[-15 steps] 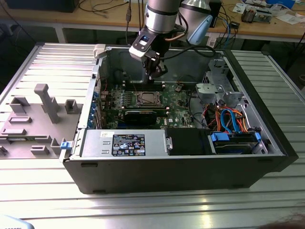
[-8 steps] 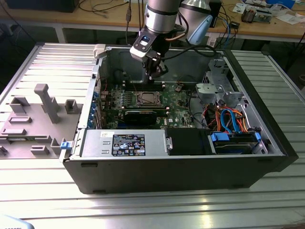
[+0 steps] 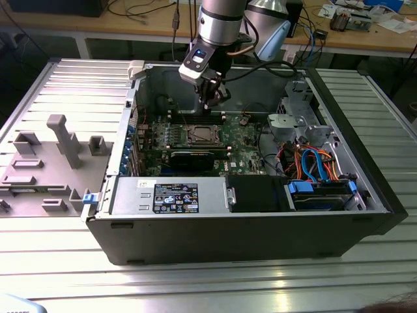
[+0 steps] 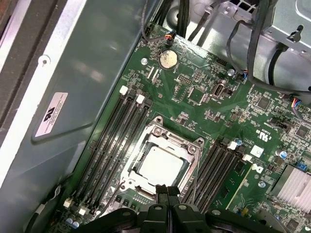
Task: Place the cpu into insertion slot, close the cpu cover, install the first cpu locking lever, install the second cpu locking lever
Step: 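Install the second cpu locking lever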
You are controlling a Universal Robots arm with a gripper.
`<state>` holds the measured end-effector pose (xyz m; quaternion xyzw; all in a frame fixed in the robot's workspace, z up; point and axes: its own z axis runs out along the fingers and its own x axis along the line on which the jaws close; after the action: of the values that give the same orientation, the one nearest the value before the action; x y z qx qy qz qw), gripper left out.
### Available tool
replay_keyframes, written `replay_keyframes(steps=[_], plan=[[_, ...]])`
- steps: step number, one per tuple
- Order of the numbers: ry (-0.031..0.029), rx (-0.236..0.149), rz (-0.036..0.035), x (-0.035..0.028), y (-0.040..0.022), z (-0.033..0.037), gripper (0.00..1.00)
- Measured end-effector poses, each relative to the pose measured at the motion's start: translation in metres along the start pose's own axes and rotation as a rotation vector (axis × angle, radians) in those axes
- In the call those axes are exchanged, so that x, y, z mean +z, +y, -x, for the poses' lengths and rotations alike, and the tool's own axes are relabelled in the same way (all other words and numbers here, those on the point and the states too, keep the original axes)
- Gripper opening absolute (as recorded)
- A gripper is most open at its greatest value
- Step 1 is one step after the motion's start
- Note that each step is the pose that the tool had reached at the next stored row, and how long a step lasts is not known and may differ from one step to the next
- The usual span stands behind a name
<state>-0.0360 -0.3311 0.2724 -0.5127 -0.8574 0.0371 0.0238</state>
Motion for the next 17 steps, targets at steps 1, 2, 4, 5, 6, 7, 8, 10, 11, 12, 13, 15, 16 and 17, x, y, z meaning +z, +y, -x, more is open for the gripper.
replay_keyframes(steps=[1,2,4,5,6,7,8,10,11,12,13,15,16,17], plan=[[-0.0006,-0.006,0.0000,0.0000,0.0000,0.0000,0.11],[-0.0008,-0.010,-0.0001,0.0000,0.0000,0.0000,0.11],[-0.0019,-0.021,-0.0001,0.0000,0.0000,0.0000,0.11],[-0.0022,-0.025,-0.0001,0.0000,0.0000,0.0000,0.11],[-0.0027,-0.030,-0.0001,0.0000,0.0000,0.0000,0.11],[-0.0030,-0.033,-0.0002,0.0000,0.0000,0.0000,0.11],[-0.0033,-0.037,-0.0002,0.0000,0.0000,0.0000,0.11],[-0.0041,-0.047,-0.0002,0.0000,0.0000,0.0000,0.11],[-0.0044,-0.050,-0.0002,0.0000,0.0000,0.0000,0.11],[-0.0047,-0.054,-0.0002,0.0000,0.0000,0.0000,0.11],[-0.0051,-0.057,-0.0002,0.0000,0.0000,0.0000,0.11],[-0.0062,-0.070,-0.0002,0.0000,0.0000,0.0000,0.11],[-0.0064,-0.073,-0.0002,0.0000,0.0000,0.0000,0.11],[-0.0068,-0.076,-0.0003,0.0000,0.0000,0.0000,0.11]])
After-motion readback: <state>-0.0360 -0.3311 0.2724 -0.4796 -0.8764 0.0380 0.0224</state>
